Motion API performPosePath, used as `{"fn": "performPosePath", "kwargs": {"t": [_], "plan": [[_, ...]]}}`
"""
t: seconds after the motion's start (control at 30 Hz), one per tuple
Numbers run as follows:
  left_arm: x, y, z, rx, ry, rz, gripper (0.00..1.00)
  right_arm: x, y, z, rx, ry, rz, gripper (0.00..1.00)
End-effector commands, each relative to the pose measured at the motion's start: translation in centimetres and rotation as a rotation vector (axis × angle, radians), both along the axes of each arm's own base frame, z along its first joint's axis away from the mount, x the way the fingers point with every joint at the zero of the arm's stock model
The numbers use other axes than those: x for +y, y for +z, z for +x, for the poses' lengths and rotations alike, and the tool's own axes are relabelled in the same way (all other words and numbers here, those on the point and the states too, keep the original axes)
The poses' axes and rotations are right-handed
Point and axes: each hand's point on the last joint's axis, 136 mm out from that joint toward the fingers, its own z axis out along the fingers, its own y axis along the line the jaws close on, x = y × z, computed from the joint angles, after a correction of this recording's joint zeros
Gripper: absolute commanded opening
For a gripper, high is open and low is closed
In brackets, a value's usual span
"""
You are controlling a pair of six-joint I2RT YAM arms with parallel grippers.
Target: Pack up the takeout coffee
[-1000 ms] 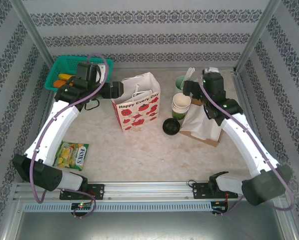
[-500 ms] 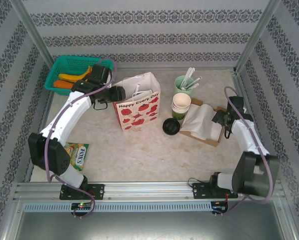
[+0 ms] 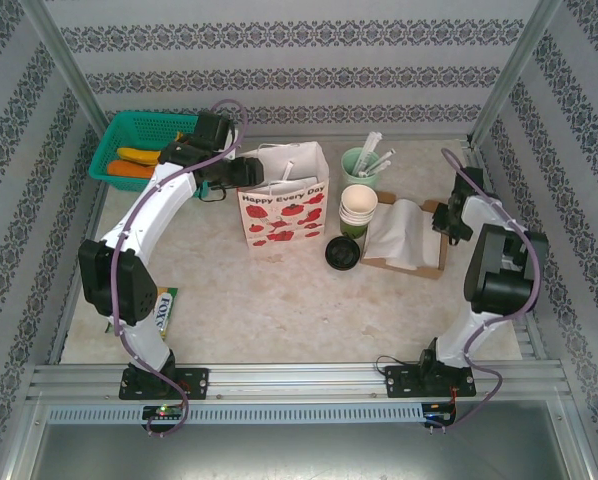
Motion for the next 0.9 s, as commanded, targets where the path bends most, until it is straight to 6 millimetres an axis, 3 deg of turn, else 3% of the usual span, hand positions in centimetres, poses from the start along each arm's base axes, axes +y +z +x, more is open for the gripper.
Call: {"fn": "performPosePath", "kwargs": {"t": [0.0, 0.23, 0.3, 0.37, 0.47, 0.57, 0.63, 0.7, 0.77, 0.8, 0.87], "plan": [[-0.7, 1.5, -0.4, -0.029, -0.039, -0.021, 0.77, -0.3, 0.6, 3.0, -0.03, 0.095, 0.0, 0.22], [1.1, 4.4, -2.1, -0.121, -0.012, -0.012, 0.92, -0.4, 1.9, 7.9, -0.09, 0.169, 0.021, 0.22], [2.5, 5.1, -2.8, -0.152, 0.02, 0.018, 0.95, -0.7, 3.2, 8.3, -0.117, 0.149, 0.013, 0.24], [4.4, 5.7, -3.5, -0.197, 0.07, 0.072, 0.98, -1.2, 4.8, 8.0, -0.159, 0.103, -0.012, 0.34], [9.4, 5.9, -4.4, -0.283, 0.242, 0.232, 0.99, -1.6, 7.6, 6.7, -0.255, 0.024, -0.048, 0.51], [16.3, 5.9, -5.9, -0.368, 0.521, 0.423, 0.99, -1.4, 9.4, 4.5, -0.339, -0.015, -0.07, 0.68], [20.4, 5.0, -7.5, -0.402, 0.697, 0.519, 0.99, -0.7, 10.3, 3.2, -0.39, -0.01, -0.073, 0.76], [23.1, 3.3, -8.7, -0.418, 0.807, 0.554, 0.99, -0.3, 10.8, 2.1, -0.445, -0.012, -0.097, 0.79], [24.2, 0.9, -8.8, -0.426, 0.816, 0.526, 0.99, 0.1, 11.1, 0.9, -0.498, -0.023, -0.119, 0.82], [24.3, -0.4, -8.5, -0.434, 0.791, 0.508, 0.99, 0.4, 11.1, 0.4, -0.522, -0.026, -0.118, 0.95], [24.1, -2.8, -8.2, -0.443, 0.74, 0.502, 0.99, 1.3, 10.5, -0.7, -0.55, -0.023, -0.105, 0.98]]}}
